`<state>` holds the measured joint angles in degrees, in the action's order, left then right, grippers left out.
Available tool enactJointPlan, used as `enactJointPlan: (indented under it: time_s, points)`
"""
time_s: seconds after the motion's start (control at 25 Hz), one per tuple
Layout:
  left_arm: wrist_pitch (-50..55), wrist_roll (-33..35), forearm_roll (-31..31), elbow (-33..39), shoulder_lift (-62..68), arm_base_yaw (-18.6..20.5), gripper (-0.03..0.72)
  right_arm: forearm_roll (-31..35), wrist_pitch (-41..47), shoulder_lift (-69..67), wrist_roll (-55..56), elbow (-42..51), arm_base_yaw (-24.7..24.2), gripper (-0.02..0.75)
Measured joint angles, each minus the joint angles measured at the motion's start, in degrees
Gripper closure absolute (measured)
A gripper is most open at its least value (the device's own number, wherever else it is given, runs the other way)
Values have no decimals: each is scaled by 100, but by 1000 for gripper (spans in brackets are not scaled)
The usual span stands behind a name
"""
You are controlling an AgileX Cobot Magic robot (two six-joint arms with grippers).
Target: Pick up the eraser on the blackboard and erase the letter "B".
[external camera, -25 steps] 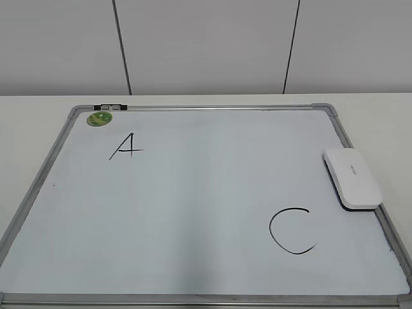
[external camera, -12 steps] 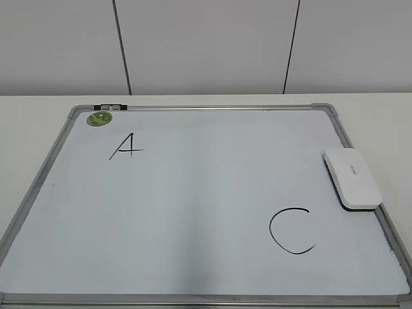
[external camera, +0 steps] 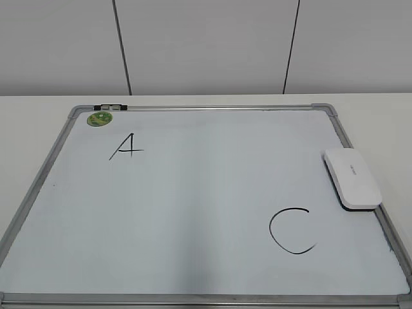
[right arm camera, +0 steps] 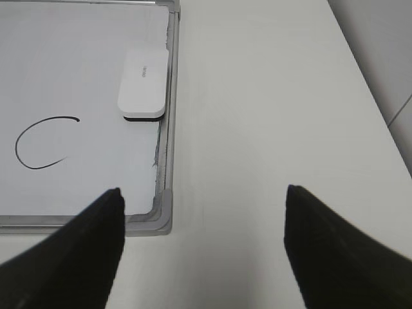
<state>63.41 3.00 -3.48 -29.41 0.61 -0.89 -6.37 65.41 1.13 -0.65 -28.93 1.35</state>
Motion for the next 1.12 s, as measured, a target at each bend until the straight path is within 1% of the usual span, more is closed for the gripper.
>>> enactJointPlan:
  time_s: [1.12]
  points:
    - [0, 0, 0, 0, 0, 0, 187, 0, 0, 0, 0, 0, 0, 146]
